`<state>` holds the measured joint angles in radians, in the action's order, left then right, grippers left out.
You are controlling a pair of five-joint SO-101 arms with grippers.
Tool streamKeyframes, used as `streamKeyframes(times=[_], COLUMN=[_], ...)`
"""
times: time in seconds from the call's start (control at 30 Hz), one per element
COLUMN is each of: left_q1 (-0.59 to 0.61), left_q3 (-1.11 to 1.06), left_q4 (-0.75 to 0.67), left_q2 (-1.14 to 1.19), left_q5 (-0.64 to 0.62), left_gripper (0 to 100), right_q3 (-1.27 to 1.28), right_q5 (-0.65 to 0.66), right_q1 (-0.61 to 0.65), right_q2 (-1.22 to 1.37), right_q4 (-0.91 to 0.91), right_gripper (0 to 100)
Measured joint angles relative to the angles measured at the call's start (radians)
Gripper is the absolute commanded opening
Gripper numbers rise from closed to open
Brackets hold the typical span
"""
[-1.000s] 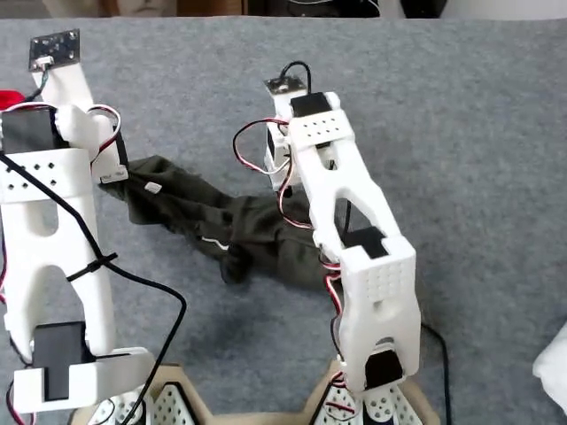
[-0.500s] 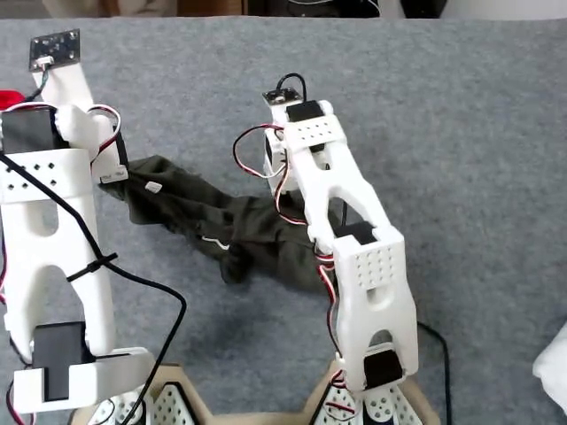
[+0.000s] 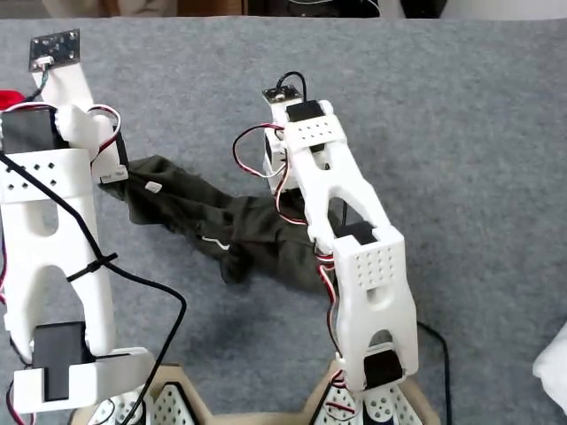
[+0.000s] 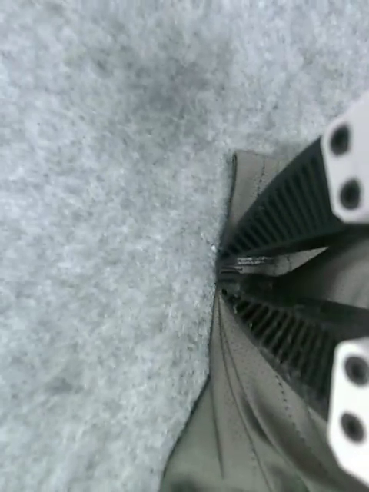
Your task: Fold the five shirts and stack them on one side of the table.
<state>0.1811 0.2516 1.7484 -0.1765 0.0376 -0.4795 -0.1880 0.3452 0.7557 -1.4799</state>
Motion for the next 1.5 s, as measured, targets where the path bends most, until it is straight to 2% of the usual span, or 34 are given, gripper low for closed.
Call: streamKeyframes(times=[0.27,0.53,0.73,0.9,1.17,1.27,1.5], left_q1=[0.000,0.000,0.000,0.000,0.002,0.017,0.138], left_q3=[0.000,0.000,0.017,0.086,0.269,0.377,0.618], left_q4=[0.000,0.000,0.000,0.000,0.000,0.002,0.002], left_q2=[0.000,0.000,0.000,0.000,0.000,0.000,-0.002], left_q5=[0.000,0.000,0.000,0.000,0.000,0.000,0.000], left_gripper=[2,2,2,2,2,2,2], right_q3=[-0.095,-0.411,-0.595,-0.620,-0.623,-0.641,-0.644], right_q5=[-0.015,-0.031,-0.026,0.003,0.051,0.069,0.083], right_q1=[-0.054,-0.141,-0.222,-0.270,-0.325,-0.367,-0.516], right_q2=[0.000,0.000,-0.037,-0.222,-0.658,-0.807,-1.043], right_q4=[-0.021,-0.259,-0.288,-0.288,-0.282,-0.229,-0.023], right_gripper=[0.5,0.5,0.5,0.5,0.5,0.5,0.5])
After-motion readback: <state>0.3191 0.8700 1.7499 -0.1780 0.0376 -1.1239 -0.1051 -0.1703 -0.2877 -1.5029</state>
